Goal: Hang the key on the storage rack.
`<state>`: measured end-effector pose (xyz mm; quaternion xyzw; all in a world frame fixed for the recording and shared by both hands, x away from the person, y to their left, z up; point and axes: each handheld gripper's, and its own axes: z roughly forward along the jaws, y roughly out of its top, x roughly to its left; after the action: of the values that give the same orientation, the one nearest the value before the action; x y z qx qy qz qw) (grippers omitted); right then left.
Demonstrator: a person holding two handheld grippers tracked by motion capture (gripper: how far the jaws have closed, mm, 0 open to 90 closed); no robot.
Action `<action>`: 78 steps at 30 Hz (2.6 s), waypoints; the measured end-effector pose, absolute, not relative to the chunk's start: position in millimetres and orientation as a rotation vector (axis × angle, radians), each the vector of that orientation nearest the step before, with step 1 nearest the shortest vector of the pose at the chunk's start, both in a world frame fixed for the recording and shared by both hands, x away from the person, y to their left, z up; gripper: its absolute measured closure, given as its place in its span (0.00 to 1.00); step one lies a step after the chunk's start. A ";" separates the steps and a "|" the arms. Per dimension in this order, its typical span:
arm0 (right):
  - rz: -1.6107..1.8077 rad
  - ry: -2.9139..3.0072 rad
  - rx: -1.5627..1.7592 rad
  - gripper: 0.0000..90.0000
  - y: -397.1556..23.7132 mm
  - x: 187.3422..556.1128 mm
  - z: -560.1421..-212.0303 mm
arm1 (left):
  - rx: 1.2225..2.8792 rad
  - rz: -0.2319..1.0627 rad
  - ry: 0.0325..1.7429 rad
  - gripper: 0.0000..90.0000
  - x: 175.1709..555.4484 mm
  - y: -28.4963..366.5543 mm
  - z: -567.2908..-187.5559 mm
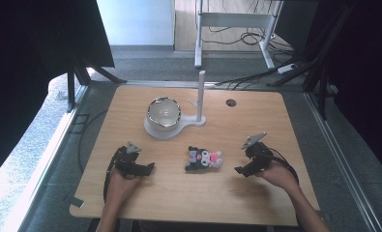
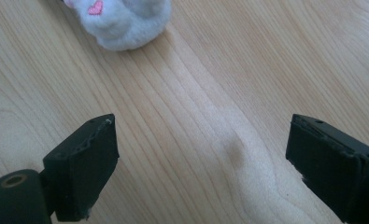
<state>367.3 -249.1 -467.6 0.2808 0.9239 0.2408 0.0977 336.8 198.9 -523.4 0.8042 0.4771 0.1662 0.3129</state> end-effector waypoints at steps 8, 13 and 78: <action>0.656 2.790 0.764 0.11 -232.8 376.1 -460.9 | 2.121 0.438 1.258 0.00 336.8 198.9 -523.3; 0.655 2.831 0.733 0.11 -222.5 381.8 -459.2 | 2.122 0.438 1.258 0.00 336.8 198.9 -523.4; 0.158 3.127 0.217 0.47 -113.1 418.9 -446.9 | 2.123 0.439 1.255 0.00 336.9 199.1 -523.3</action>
<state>418.9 -113.1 -446.9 0.0691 0.9963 0.0502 0.0015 336.9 199.1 -523.3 0.8050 0.4757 0.1665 0.3129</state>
